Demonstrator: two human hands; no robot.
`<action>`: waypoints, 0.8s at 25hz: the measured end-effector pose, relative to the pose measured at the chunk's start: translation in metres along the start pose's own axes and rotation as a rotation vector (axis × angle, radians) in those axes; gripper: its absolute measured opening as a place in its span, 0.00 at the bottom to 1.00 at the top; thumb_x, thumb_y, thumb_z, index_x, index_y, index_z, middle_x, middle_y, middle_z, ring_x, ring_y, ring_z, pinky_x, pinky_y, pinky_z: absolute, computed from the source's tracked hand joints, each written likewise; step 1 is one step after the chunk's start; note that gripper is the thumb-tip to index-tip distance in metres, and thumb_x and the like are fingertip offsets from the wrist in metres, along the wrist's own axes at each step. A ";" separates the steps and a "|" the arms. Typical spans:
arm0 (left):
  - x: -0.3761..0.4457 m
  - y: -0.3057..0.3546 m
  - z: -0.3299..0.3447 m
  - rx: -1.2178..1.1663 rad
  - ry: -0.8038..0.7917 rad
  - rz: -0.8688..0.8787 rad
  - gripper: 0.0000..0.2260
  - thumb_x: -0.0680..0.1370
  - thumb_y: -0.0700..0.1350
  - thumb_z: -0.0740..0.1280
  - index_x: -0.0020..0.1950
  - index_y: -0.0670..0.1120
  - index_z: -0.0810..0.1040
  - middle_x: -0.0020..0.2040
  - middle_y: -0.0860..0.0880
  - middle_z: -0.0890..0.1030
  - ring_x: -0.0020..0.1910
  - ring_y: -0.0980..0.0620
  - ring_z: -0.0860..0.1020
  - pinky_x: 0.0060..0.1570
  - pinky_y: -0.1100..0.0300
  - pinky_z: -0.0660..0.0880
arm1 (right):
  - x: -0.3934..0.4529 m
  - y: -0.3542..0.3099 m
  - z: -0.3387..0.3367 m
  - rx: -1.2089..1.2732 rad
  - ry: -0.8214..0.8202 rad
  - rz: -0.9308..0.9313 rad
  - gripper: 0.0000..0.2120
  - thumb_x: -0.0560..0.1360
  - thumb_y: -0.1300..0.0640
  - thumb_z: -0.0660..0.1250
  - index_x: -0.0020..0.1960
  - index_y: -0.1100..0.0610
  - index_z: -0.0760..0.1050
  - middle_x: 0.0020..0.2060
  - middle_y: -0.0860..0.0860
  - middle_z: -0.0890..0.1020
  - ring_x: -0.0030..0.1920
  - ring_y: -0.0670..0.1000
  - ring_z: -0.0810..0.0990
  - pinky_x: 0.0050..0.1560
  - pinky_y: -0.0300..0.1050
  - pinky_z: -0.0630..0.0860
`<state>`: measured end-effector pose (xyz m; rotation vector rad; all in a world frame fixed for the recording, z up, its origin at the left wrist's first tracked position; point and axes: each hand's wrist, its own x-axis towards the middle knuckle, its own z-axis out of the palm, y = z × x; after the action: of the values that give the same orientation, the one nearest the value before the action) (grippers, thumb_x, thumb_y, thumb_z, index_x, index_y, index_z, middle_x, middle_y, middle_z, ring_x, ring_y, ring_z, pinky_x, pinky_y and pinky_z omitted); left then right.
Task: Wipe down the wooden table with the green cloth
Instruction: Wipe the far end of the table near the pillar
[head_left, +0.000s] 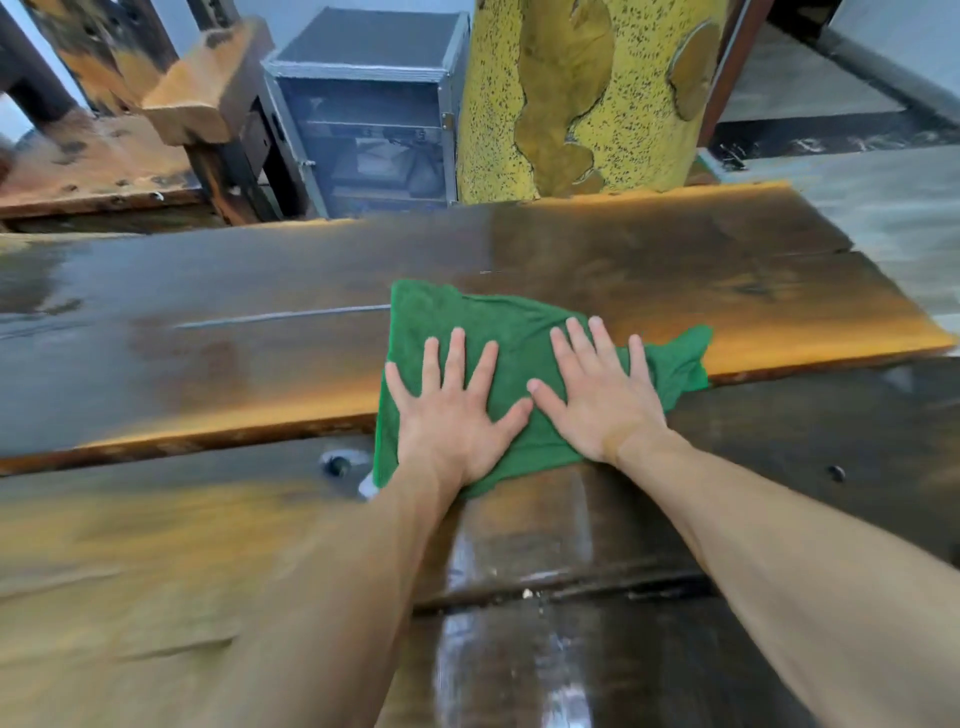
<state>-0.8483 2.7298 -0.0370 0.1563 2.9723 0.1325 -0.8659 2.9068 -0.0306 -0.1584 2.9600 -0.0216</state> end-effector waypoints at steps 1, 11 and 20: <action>-0.026 0.004 0.004 -0.003 -0.010 0.003 0.38 0.75 0.75 0.39 0.82 0.60 0.40 0.83 0.50 0.38 0.81 0.45 0.37 0.74 0.29 0.39 | -0.027 -0.001 0.004 -0.005 -0.008 0.001 0.38 0.78 0.31 0.36 0.81 0.50 0.37 0.80 0.47 0.38 0.79 0.50 0.32 0.76 0.63 0.35; -0.236 0.042 0.047 0.012 -0.066 -0.060 0.39 0.73 0.75 0.36 0.80 0.60 0.34 0.81 0.47 0.31 0.80 0.42 0.33 0.72 0.28 0.37 | -0.241 -0.009 0.037 -0.036 -0.044 -0.028 0.36 0.80 0.33 0.39 0.81 0.51 0.34 0.80 0.47 0.36 0.78 0.49 0.31 0.76 0.61 0.31; -0.381 0.063 0.067 -0.004 -0.077 -0.050 0.40 0.71 0.75 0.31 0.80 0.60 0.32 0.81 0.46 0.31 0.80 0.42 0.33 0.73 0.30 0.37 | -0.386 -0.020 0.056 0.006 -0.094 -0.005 0.37 0.80 0.32 0.40 0.80 0.50 0.32 0.79 0.46 0.34 0.78 0.48 0.30 0.75 0.59 0.30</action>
<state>-0.4571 2.7546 -0.0373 0.0847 2.8968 0.1230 -0.4763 2.9282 -0.0178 -0.1611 2.8658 -0.0235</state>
